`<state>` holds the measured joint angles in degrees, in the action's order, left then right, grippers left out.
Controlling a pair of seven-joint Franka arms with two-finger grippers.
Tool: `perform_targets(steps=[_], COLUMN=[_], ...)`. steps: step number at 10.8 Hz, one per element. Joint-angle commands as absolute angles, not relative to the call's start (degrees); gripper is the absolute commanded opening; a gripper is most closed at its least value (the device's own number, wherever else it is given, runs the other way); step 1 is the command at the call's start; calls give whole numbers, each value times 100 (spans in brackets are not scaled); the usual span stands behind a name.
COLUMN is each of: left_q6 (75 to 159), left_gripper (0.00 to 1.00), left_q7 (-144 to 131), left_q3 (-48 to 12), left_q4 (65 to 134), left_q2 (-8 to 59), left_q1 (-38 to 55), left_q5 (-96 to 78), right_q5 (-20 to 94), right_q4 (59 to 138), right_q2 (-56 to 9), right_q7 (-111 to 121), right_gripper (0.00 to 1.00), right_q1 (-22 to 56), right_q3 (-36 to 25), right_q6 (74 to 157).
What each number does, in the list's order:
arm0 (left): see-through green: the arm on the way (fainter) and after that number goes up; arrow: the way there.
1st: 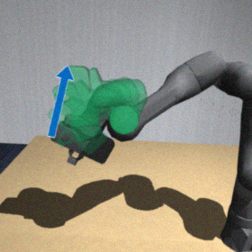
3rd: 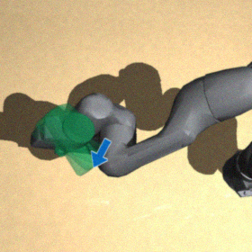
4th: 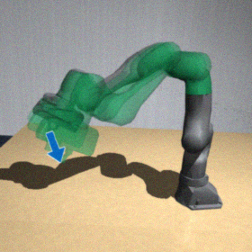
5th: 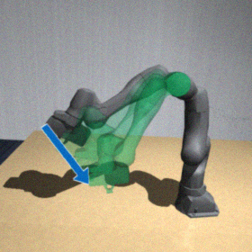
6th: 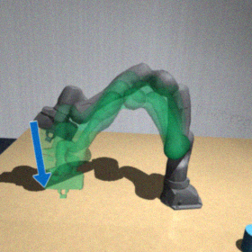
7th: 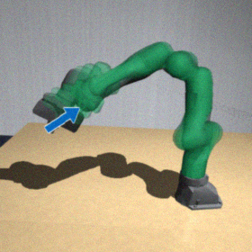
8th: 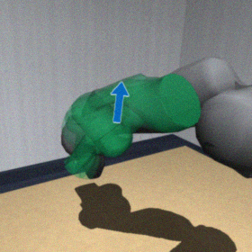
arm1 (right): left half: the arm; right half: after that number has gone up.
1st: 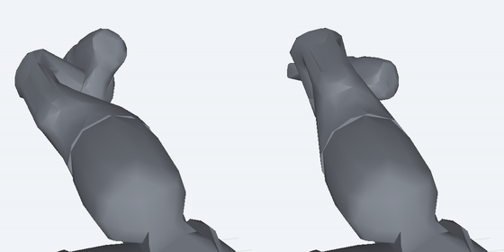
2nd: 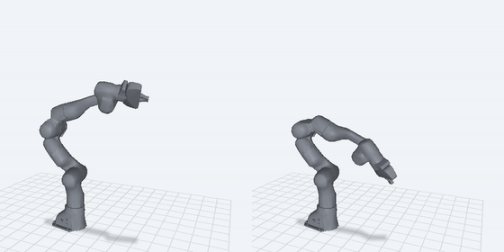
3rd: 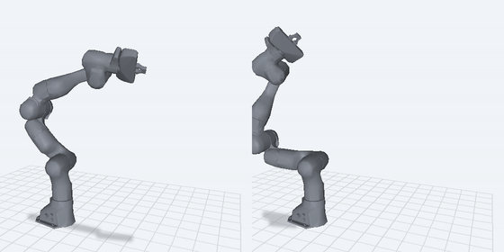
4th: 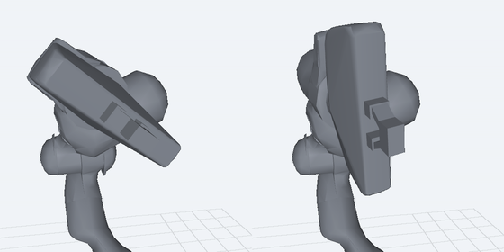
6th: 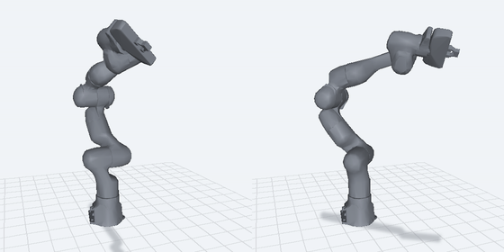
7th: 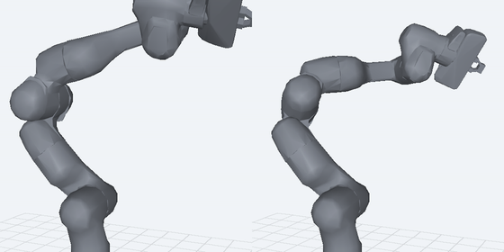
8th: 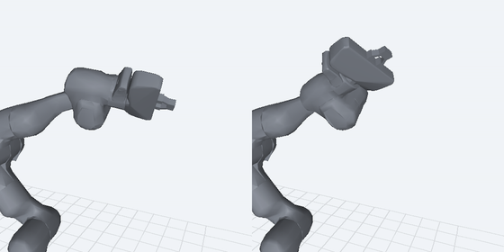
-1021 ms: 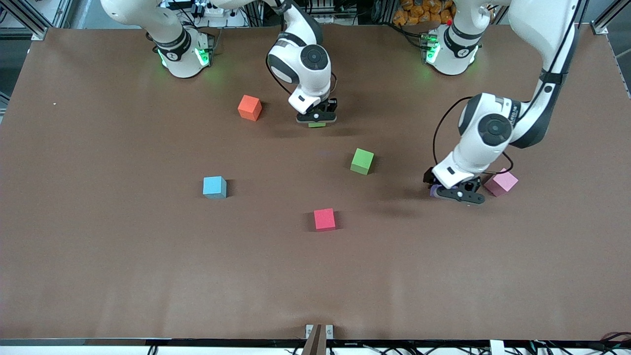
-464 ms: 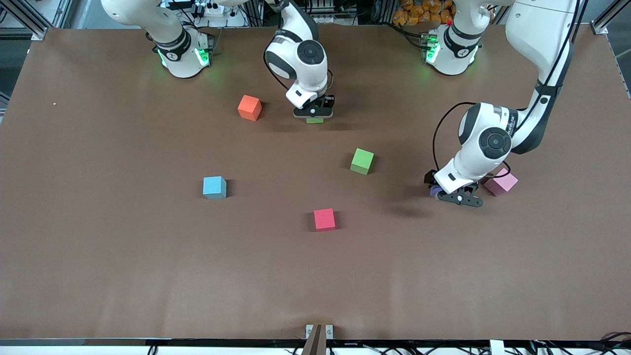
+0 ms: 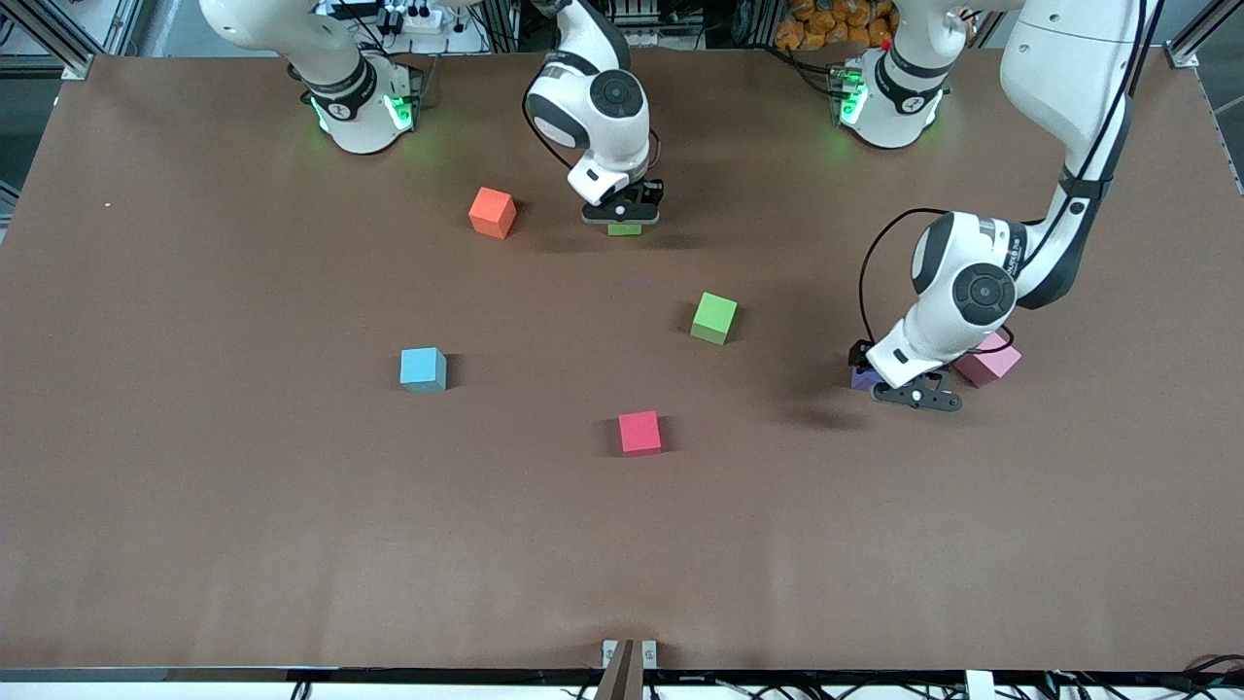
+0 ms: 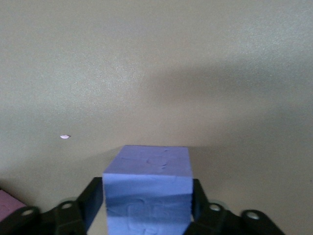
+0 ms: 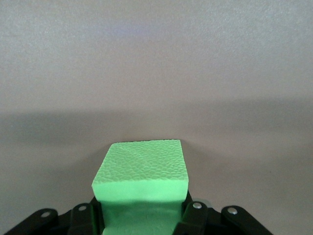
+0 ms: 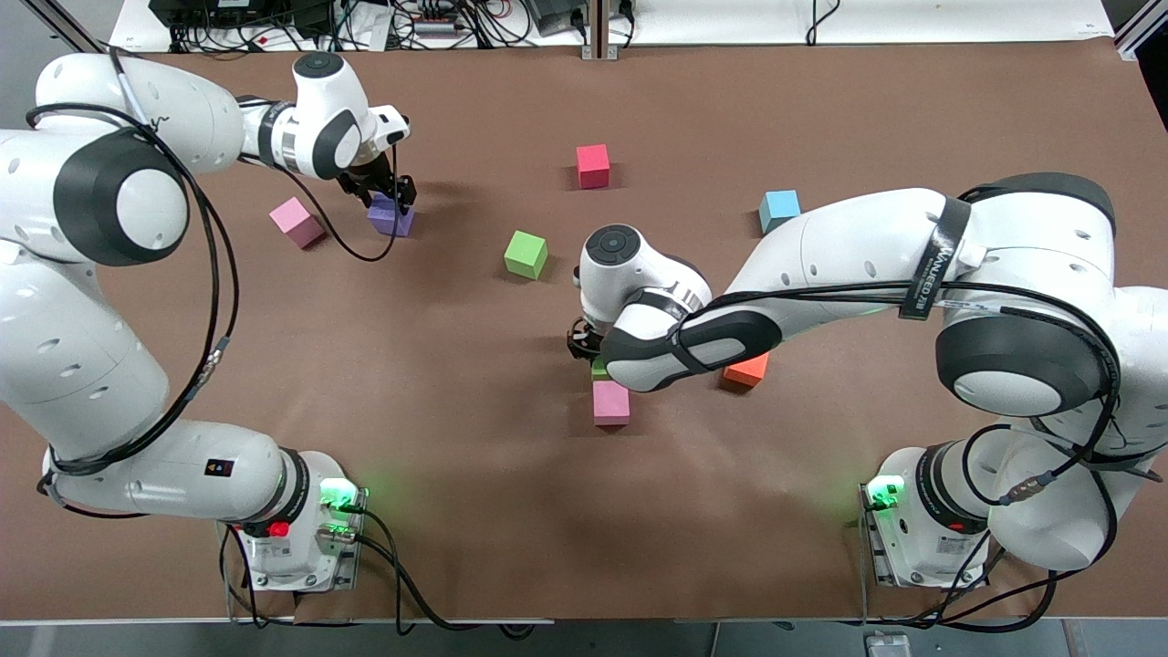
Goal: Arrange blocks into number 1
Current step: 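Place green below pink with the right gripper while the left gripper grasps purple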
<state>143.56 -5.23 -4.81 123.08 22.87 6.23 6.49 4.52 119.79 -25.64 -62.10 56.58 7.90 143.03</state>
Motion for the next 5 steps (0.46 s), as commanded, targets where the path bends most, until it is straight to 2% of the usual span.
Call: perform_targets(steps=[1, 5], left_q6=[14388, 14222], left_gripper=[0, 0], left_q7=[-422, -510], left_q3=[-422, -431], left_q4=[12261, 12252], left_q2=[2285, 1865], left_q1=[712, 1044], left_q5=[405, -428], right_q5=[598, 598], right_q4=[12182, 12190], right_q2=[-2312, -2276], right_q7=[-6354, -6425], right_gripper=[12, 14], right_q1=[5695, 5704], right_q3=[870, 879], right_q6=[14300, 14256])
